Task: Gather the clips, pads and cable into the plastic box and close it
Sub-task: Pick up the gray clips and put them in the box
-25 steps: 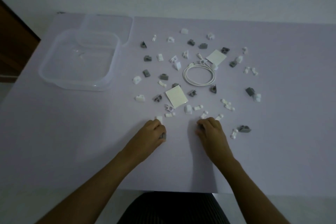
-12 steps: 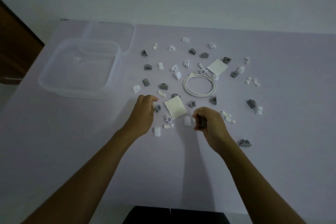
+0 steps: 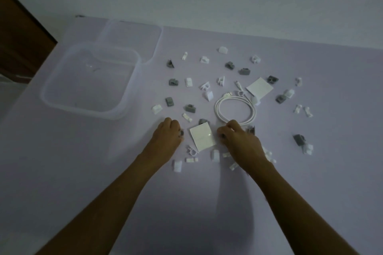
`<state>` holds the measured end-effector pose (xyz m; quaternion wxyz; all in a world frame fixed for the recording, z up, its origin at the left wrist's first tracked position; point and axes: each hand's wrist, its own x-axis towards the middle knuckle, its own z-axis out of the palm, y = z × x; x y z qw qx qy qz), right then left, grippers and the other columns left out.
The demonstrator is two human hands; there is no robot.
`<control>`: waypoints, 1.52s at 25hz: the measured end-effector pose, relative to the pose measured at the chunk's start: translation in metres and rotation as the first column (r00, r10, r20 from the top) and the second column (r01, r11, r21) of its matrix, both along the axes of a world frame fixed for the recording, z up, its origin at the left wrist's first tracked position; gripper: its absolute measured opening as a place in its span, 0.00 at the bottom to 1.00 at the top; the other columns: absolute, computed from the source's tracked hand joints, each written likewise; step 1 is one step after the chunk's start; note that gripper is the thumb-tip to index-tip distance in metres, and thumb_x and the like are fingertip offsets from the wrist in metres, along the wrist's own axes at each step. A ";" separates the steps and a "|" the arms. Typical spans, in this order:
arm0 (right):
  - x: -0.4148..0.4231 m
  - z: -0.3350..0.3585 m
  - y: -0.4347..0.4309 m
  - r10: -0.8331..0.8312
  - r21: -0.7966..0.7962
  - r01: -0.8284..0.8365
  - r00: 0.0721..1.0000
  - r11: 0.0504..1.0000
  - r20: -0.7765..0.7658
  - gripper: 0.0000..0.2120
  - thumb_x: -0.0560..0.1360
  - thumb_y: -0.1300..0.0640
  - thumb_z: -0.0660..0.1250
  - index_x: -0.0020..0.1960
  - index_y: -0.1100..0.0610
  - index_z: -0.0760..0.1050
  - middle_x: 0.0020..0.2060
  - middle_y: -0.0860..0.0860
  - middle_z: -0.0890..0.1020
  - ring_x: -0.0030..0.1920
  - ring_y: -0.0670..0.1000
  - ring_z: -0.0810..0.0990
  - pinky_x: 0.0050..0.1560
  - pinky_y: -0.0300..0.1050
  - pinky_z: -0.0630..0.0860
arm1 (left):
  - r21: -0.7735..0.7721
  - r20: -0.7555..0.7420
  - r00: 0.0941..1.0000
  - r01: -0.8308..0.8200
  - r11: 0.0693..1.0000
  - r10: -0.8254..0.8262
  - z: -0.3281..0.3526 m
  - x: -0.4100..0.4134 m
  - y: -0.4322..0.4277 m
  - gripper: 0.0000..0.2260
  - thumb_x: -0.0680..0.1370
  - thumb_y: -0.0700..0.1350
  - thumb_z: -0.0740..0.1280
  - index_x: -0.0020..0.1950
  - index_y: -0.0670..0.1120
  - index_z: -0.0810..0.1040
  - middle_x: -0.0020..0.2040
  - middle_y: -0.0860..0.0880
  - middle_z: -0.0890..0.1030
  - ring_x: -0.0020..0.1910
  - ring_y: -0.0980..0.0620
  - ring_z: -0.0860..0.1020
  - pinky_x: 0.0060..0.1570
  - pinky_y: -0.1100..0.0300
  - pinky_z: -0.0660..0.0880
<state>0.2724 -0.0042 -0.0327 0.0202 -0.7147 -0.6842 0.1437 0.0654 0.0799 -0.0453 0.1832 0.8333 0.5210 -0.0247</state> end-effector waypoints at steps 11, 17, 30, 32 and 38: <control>0.001 0.018 -0.001 -0.520 -0.494 0.546 -0.121 0.676 -0.845 0.10 0.80 0.57 0.59 0.53 0.59 0.78 0.36 0.53 0.75 0.31 0.49 0.71 0.28 0.38 0.68 | -0.356 0.463 0.845 -0.097 0.930 0.265 0.036 0.027 0.021 0.08 0.78 0.45 0.62 0.54 0.45 0.68 0.46 0.44 0.80 0.40 0.50 0.75 0.41 0.57 0.73; 0.027 0.032 -0.017 -0.409 -0.719 0.424 -0.613 0.551 -0.676 0.12 0.78 0.54 0.60 0.42 0.60 0.78 0.34 0.54 0.76 0.29 0.50 0.72 0.25 0.39 0.69 | -0.552 0.527 0.775 0.000 0.834 0.348 0.037 0.033 0.030 0.06 0.80 0.44 0.58 0.50 0.56 0.72 0.42 0.48 0.79 0.37 0.51 0.73 0.41 0.54 0.72; 0.036 0.033 -0.008 -0.569 0.017 0.583 0.799 0.812 -0.195 0.12 0.78 0.48 0.62 0.57 0.55 0.74 0.47 0.52 0.81 0.40 0.49 0.75 0.42 0.40 0.68 | -0.096 0.070 0.984 0.170 0.981 -0.164 0.023 0.070 0.042 0.11 0.77 0.37 0.63 0.58 0.43 0.74 0.55 0.41 0.78 0.53 0.43 0.77 0.46 0.59 0.70; 0.034 0.032 -0.009 -0.526 0.002 0.530 0.842 0.848 -0.121 0.15 0.77 0.47 0.63 0.60 0.54 0.72 0.51 0.52 0.81 0.44 0.52 0.78 0.42 0.40 0.68 | -0.112 0.019 0.984 0.177 0.978 -0.176 0.023 0.071 0.042 0.10 0.78 0.42 0.63 0.58 0.42 0.75 0.55 0.41 0.78 0.53 0.43 0.77 0.47 0.57 0.71; 0.034 0.021 -0.008 -0.459 -0.071 0.455 0.886 0.888 -0.063 0.15 0.78 0.51 0.63 0.61 0.57 0.73 0.53 0.54 0.80 0.49 0.54 0.79 0.44 0.40 0.68 | -0.166 -0.013 0.987 0.157 0.974 -0.161 0.022 0.076 0.043 0.13 0.76 0.44 0.67 0.59 0.42 0.76 0.57 0.40 0.78 0.55 0.43 0.76 0.52 0.55 0.72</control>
